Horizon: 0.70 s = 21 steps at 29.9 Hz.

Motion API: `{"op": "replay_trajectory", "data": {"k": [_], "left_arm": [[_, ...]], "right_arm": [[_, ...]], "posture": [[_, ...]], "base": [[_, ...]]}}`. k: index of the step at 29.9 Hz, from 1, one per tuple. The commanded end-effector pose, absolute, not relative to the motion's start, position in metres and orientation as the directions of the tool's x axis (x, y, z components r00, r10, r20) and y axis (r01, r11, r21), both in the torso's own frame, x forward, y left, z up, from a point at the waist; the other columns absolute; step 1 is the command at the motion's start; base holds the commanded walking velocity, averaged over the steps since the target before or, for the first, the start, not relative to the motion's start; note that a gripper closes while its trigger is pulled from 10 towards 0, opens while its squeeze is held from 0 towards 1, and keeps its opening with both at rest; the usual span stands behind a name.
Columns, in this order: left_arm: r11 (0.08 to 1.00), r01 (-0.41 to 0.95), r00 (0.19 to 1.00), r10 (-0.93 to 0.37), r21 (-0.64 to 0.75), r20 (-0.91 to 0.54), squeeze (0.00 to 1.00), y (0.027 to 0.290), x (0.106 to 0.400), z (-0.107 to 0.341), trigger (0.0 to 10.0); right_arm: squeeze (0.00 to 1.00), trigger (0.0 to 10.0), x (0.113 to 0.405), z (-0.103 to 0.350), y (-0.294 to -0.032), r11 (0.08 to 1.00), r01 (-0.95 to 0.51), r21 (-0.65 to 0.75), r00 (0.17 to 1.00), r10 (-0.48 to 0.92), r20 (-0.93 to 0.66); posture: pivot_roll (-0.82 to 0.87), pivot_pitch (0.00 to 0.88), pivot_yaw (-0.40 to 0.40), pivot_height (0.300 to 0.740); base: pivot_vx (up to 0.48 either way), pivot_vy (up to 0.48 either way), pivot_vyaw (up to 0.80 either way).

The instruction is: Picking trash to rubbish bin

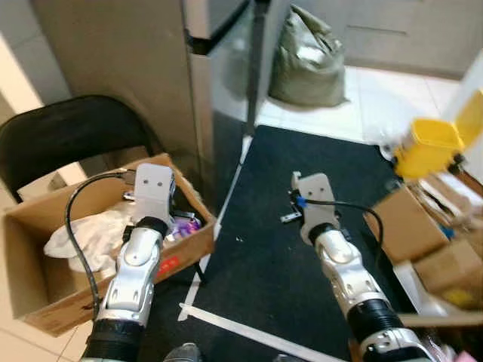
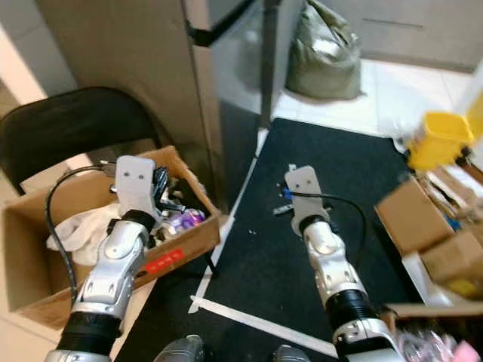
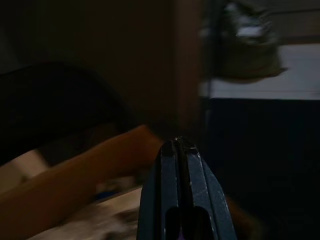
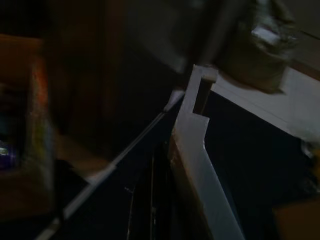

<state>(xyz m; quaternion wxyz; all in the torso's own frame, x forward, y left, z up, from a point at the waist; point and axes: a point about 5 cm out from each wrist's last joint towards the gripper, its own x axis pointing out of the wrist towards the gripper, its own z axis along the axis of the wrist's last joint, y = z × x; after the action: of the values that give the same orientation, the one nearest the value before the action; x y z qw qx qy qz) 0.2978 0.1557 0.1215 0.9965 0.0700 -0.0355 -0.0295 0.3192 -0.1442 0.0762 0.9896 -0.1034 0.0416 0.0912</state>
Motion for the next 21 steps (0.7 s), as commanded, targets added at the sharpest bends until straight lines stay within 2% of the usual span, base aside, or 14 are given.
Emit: {"op": "replay_trajectory", "data": {"k": [1,21], "left_arm": [[0.987,0.051,0.997,-0.059,0.151,0.052,0.00,0.1578,0.2968,0.1194,10.0],[0.987,0.056,0.997,-0.064,0.152,0.048,0.00,0.1574,0.2970,0.1194,10.0]], "right_arm": [[0.00,10.0,0.3181,0.0740,-0.1404,0.960,-0.200,-0.195,0.977,0.181,-0.109],[0.00,10.0,0.3161,0.0746,-0.1376,0.959,-0.219,-0.182,0.974,0.203,-0.099]], "posture": [[0.05,0.034,-0.026,0.740],[0.05,0.039,-0.022,0.740]], "base": [[0.300,0.000,0.64],[0.299,0.000,0.66]]}}
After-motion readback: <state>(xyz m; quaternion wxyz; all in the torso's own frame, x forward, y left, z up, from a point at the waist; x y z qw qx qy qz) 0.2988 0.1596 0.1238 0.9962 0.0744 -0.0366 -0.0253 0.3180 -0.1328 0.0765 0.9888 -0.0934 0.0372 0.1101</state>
